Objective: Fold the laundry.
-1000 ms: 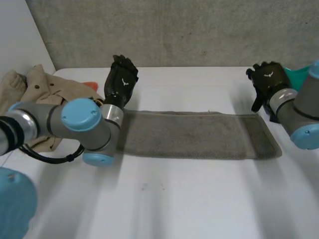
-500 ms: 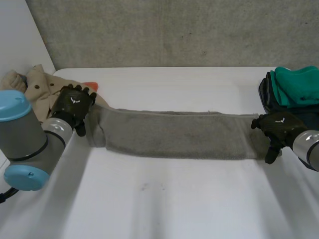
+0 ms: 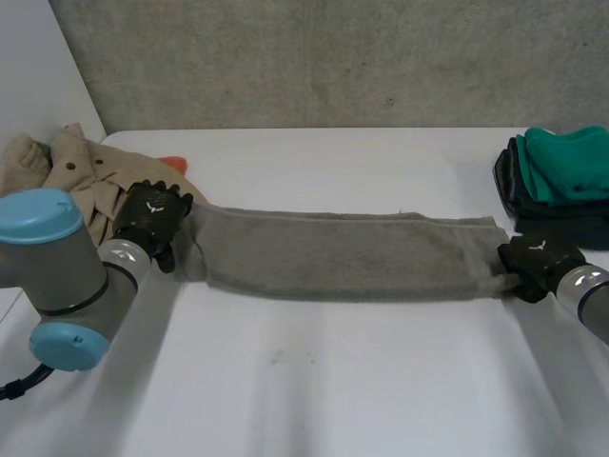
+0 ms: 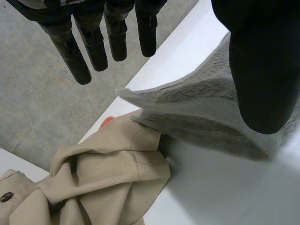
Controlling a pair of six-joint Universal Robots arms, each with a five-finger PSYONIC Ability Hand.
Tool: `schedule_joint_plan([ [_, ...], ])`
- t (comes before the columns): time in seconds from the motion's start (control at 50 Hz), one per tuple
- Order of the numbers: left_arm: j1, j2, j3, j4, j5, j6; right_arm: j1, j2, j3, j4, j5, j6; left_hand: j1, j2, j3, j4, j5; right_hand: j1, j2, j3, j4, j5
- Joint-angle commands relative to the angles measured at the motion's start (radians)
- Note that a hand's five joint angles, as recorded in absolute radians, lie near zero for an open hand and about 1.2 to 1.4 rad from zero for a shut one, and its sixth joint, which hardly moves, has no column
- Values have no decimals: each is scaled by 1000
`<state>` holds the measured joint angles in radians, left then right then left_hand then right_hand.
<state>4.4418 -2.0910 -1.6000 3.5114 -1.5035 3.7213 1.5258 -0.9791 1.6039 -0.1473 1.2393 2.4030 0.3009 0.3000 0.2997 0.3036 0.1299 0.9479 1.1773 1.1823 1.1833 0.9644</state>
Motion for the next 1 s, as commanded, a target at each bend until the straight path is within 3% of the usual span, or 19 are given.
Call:
schedule_joint_plan([
  [0.02, 7, 57, -32, -3, 2, -6, -91, -61, 7, -18, 23, -5, 62, 63, 64, 60, 59, 448, 219, 214, 213, 257],
  [0.14, 14, 126, -73, -3, 5, -8, -232, -124, -18, -6, 25, -79, 56, 57, 58, 54, 53, 448, 219, 214, 213, 257],
  [0.28, 37, 190, -115, -5, 9, -17, -260, -122, -44, 8, 42, -254, 51, 51, 52, 48, 47, 448, 219, 214, 213, 257],
  [0.36, 39, 210, -126, -6, 12, -38, -165, -133, -84, 9, 78, -236, 48, 49, 49, 45, 44, 448, 219, 214, 213, 257],
  [0.5, 25, 242, -129, -11, 12, -83, 112, -139, -245, 9, 106, -143, 48, 49, 49, 45, 44, 448, 219, 214, 213, 257],
  [0.62, -1, 272, -130, -12, 11, -119, 419, -73, -383, -9, 57, -147, 48, 49, 49, 45, 44, 448, 219, 214, 213, 257],
  [0.68, -12, 276, -132, -15, 9, -139, 560, 15, -439, -29, -33, -148, 51, 51, 52, 48, 47, 448, 219, 214, 213, 257],
  [0.8, -18, 287, -158, -17, 11, -149, 692, 158, -458, -46, -164, -154, 51, 51, 52, 48, 47, 448, 219, 214, 213, 257],
  [0.94, -38, 287, -166, -17, 11, -149, 760, 229, -455, -32, -126, -170, 48, 49, 49, 45, 44, 448, 219, 214, 213, 257],
  [0.98, -41, 287, -163, -17, 12, -147, 758, 206, -447, -31, -118, -154, 48, 49, 49, 45, 44, 143, -86, -91, -92, -48],
  [1.0, -41, 287, -158, -15, 12, -147, 758, 170, -432, -32, -109, -139, 48, 49, 49, 45, 44, -248, -478, -483, -484, -439],
])
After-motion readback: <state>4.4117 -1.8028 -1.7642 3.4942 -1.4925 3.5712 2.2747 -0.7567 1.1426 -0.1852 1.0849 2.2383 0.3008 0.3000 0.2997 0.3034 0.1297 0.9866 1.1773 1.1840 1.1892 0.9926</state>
